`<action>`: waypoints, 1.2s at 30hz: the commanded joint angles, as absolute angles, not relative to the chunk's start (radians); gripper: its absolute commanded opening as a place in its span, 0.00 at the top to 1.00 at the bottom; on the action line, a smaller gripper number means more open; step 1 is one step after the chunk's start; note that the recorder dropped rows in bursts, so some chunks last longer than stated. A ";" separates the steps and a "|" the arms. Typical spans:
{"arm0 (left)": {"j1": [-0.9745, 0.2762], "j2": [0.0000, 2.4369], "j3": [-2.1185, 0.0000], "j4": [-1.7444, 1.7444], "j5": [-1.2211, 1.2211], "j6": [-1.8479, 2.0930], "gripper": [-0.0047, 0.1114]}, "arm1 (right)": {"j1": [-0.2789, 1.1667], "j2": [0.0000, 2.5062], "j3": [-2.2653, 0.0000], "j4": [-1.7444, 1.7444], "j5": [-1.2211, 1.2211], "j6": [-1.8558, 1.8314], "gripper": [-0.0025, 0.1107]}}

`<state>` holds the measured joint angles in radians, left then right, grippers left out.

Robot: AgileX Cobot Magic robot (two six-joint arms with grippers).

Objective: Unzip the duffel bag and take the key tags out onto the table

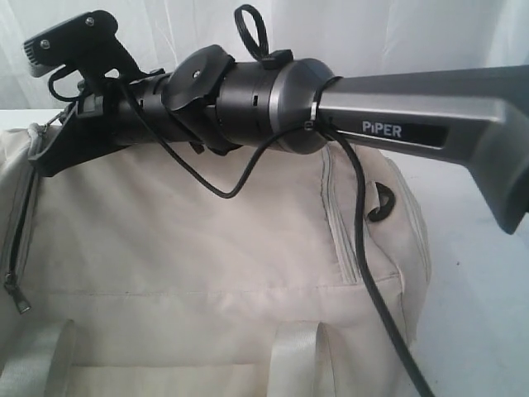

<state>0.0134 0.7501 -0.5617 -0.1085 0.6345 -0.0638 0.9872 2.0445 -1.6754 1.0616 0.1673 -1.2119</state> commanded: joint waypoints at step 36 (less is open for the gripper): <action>0.016 0.757 -0.746 -0.691 0.573 0.687 0.37 | 0.967 1.889 -1.687 1.071 0.290 -1.364 0.98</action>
